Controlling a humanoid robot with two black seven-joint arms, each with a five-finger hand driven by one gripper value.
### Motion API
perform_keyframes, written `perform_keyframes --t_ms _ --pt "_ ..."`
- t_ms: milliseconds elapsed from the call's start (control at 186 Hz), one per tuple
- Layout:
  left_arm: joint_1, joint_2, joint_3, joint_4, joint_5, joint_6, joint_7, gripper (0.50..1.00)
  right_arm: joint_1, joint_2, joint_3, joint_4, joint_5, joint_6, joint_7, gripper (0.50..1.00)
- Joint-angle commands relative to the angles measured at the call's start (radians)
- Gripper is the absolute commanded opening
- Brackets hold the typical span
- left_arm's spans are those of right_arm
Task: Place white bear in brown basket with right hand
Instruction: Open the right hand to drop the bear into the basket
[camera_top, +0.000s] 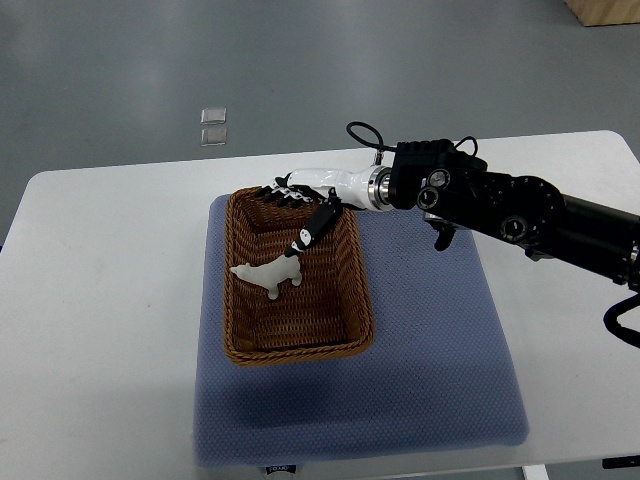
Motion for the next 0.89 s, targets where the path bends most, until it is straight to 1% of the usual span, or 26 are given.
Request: perform_keyframes --t_ms 0,54,145,188,318,366,425,512,630,705,770,888 --pt "0.000 0.000 0.000 0.000 0.000 0.001 0.000 1.000 -0.012 -0.040 0.107 0.000 0.002 0.001 0.000 0.911" --pt "0.000 0.000 0.000 0.000 0.000 -0.001 0.000 1.000 -0.042 -0.053 0.184 -0.002 0.005 -0.001 0.000 0.911" --pt "0.000 0.000 0.000 -0.002 0.000 -0.001 0.001 1.000 -0.143 -0.057 0.356 -0.003 0.054 -0.010 0.002 0.911" --pt "0.000 0.000 0.000 -0.002 0.000 0.001 0.000 1.000 -0.192 -0.043 0.450 -0.005 0.094 -0.011 0.005 0.911" --pt "0.000 0.000 0.000 -0.002 0.000 0.001 0.001 1.000 -0.330 0.000 0.715 -0.014 0.253 -0.013 0.059 0.911" --pt "0.000 0.000 0.000 -0.002 0.000 0.001 0.000 1.000 -0.362 0.027 0.779 -0.018 0.308 -0.014 0.080 0.911" --pt "0.000 0.000 0.000 0.000 0.000 0.001 0.000 1.000 -0.404 0.064 0.851 -0.040 0.397 -0.016 0.121 0.913" --pt "0.000 0.000 0.000 0.000 0.000 0.001 0.001 1.000 -0.436 0.087 0.890 -0.086 0.523 -0.016 0.174 0.913" --pt "0.000 0.000 0.000 -0.002 0.000 0.001 0.000 1.000 -0.460 0.102 0.897 -0.146 0.673 -0.007 0.209 0.917" --pt "0.000 0.000 0.001 -0.002 0.000 0.001 0.000 1.000 -0.462 0.112 0.896 -0.172 0.750 -0.007 0.218 0.921" --pt "0.000 0.000 0.000 0.000 0.000 0.001 0.000 1.000 -0.462 0.130 0.896 -0.173 0.796 -0.007 0.220 0.924" --pt "0.000 0.000 0.000 0.000 0.000 -0.001 0.000 1.000 -0.462 0.141 0.894 -0.181 0.808 -0.007 0.220 0.924"
